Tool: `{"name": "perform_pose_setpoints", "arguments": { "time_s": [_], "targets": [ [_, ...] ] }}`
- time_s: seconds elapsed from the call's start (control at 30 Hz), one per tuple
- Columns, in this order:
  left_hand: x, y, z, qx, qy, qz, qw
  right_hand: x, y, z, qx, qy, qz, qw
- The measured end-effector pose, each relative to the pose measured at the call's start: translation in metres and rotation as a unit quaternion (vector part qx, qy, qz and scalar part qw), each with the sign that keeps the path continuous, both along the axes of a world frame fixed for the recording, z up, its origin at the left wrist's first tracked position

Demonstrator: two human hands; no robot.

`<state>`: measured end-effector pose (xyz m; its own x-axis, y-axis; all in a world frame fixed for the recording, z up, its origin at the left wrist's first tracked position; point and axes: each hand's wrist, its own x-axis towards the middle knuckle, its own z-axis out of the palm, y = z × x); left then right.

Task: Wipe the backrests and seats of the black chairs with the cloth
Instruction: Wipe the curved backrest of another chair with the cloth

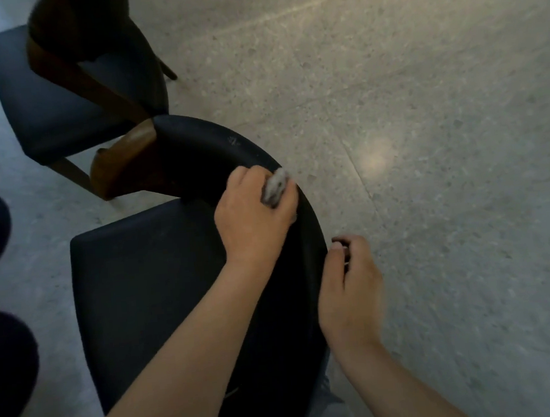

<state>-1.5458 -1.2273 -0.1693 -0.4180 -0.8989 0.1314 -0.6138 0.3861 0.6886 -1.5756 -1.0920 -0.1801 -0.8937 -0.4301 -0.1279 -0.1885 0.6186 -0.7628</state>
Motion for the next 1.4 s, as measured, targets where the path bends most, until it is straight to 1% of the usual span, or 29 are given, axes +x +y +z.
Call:
{"name": "perform_pose_setpoints", "arguments": {
  "time_s": [0.1, 0.17, 0.23, 0.3, 0.37, 0.47, 0.6, 0.7, 0.8, 0.87, 0.9, 0.97, 1.07, 1.13, 1.2, 1.27, 1.33, 1.4],
  "targets": [
    [0.016, -0.001, -0.02, 0.045, 0.041, 0.095, 0.994, -0.021, -0.006, 0.008, -0.007, -0.008, -0.004, 1.0],
    [0.031, 0.005, -0.032, 0.078, 0.065, 0.122, 0.987, -0.029, -0.018, 0.01, -0.008, -0.023, -0.001, 1.0],
    [0.038, 0.011, -0.037, 0.083, 0.098, 0.1, 0.987, -0.028, -0.034, 0.007, -0.004, -0.026, 0.019, 0.999],
    [0.035, 0.014, -0.038, 0.072, 0.13, 0.07, 0.986, -0.023, -0.045, 0.002, 0.002, -0.007, 0.041, 0.999],
    [0.026, 0.015, -0.042, 0.069, 0.147, 0.064, 0.985, -0.021, -0.047, -0.003, -0.007, 0.002, 0.042, 0.999],
    [0.019, 0.016, -0.058, 0.08, 0.144, 0.092, 0.982, -0.021, -0.045, -0.007, -0.01, 0.018, 0.041, 0.999],
    [0.018, 0.017, -0.078, 0.105, 0.161, 0.131, 0.972, -0.021, -0.045, -0.007, -0.01, 0.04, 0.047, 0.998],
    [0.03, 0.011, -0.1, 0.185, 0.13, 0.169, 0.959, -0.022, -0.042, -0.009, -0.009, 0.041, 0.047, 0.998],
    [0.049, 0.009, -0.13, 0.278, 0.048, 0.216, 0.935, -0.023, -0.041, -0.009, -0.006, 0.043, 0.05, 0.998],
    [0.057, 0.009, -0.14, 0.297, 0.013, 0.245, 0.923, -0.022, -0.041, -0.009, -0.001, 0.047, 0.051, 0.998],
    [0.057, 0.008, -0.137, 0.294, 0.022, 0.25, 0.922, -0.022, -0.042, -0.008, 0.001, 0.05, 0.05, 0.997],
    [0.055, 0.003, -0.118, 0.265, 0.087, 0.214, 0.936, -0.021, -0.043, -0.006, 0.007, 0.056, 0.05, 0.997],
    [0.046, -0.007, -0.062, 0.176, 0.199, 0.103, 0.958, -0.019, -0.045, -0.003, 0.016, 0.067, 0.044, 0.997],
    [0.034, -0.012, -0.026, 0.108, 0.221, 0.029, 0.969, -0.018, -0.045, 0.0, 0.019, 0.071, 0.04, 0.996],
    [0.021, -0.018, -0.005, 0.058, 0.189, -0.028, 0.98, -0.018, -0.046, 0.0, 0.019, 0.073, 0.039, 0.996],
    [0.008, -0.022, 0.0, 0.031, 0.128, -0.065, 0.989, -0.017, -0.046, 0.0, 0.022, 0.077, 0.04, 0.996],
    [-0.001, -0.025, -0.003, 0.007, 0.069, -0.073, 0.995, -0.017, -0.047, -0.001, 0.025, 0.081, 0.043, 0.995],
    [-0.006, -0.028, -0.004, -0.035, 0.034, -0.071, 0.996, -0.017, -0.047, -0.001, 0.029, 0.084, 0.041, 0.995]
  ]
}}
